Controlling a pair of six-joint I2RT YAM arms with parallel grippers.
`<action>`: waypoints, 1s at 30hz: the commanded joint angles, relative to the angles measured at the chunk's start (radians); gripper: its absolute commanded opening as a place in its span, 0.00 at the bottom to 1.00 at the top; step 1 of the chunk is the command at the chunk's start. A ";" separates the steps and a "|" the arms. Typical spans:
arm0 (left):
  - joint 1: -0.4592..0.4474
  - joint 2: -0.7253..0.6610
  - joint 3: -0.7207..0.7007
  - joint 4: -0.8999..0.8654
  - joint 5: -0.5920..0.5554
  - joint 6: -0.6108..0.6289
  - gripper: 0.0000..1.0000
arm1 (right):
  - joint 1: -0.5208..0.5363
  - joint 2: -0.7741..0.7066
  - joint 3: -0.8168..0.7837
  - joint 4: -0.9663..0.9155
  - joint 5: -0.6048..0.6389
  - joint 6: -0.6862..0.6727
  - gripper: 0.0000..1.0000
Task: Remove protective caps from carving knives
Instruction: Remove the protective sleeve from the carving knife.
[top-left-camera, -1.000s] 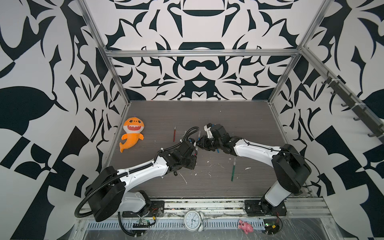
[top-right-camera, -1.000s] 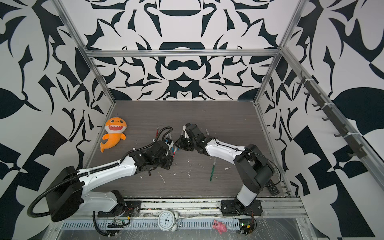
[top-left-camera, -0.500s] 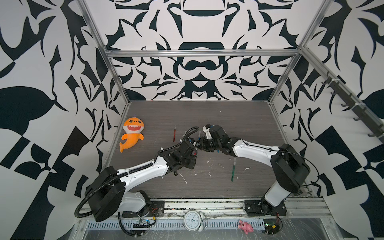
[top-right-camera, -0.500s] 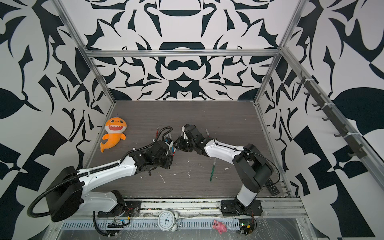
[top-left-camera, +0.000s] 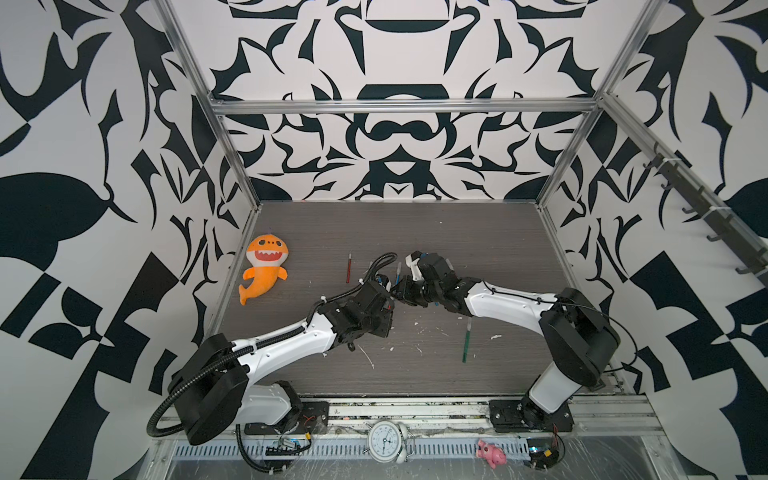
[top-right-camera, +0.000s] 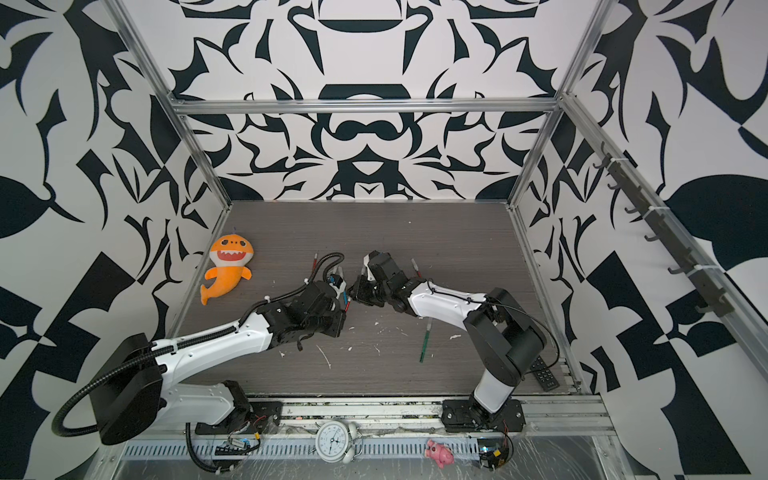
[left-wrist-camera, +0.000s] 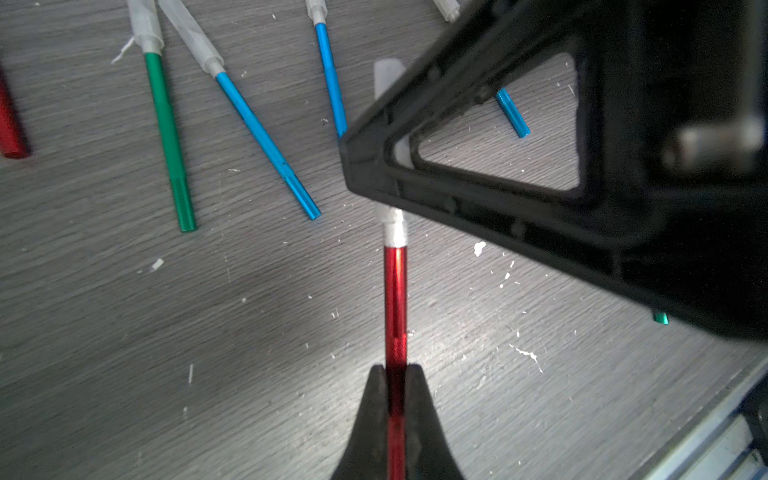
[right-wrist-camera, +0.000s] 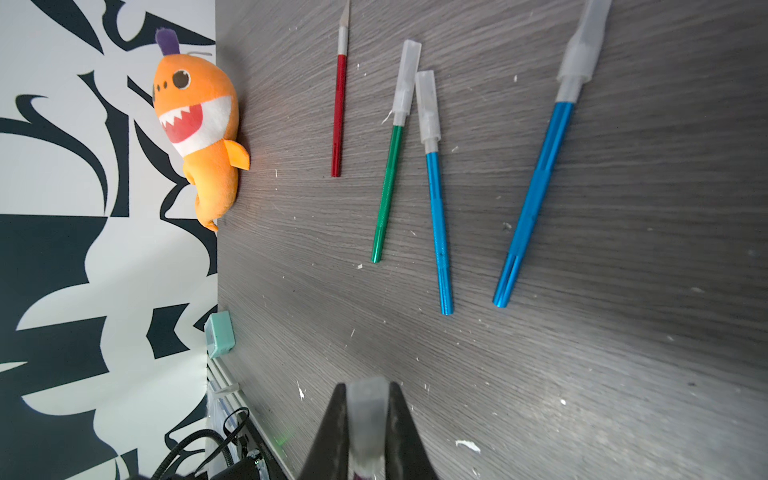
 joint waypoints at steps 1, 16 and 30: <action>-0.005 0.000 0.004 0.020 -0.001 -0.016 0.00 | 0.005 -0.020 0.009 0.006 0.054 -0.012 0.08; -0.009 0.001 -0.018 0.023 -0.007 -0.026 0.00 | -0.021 -0.025 0.076 -0.031 0.138 -0.054 0.00; -0.019 0.001 -0.026 0.026 -0.011 -0.030 0.00 | -0.068 -0.020 0.107 -0.052 0.161 -0.068 0.00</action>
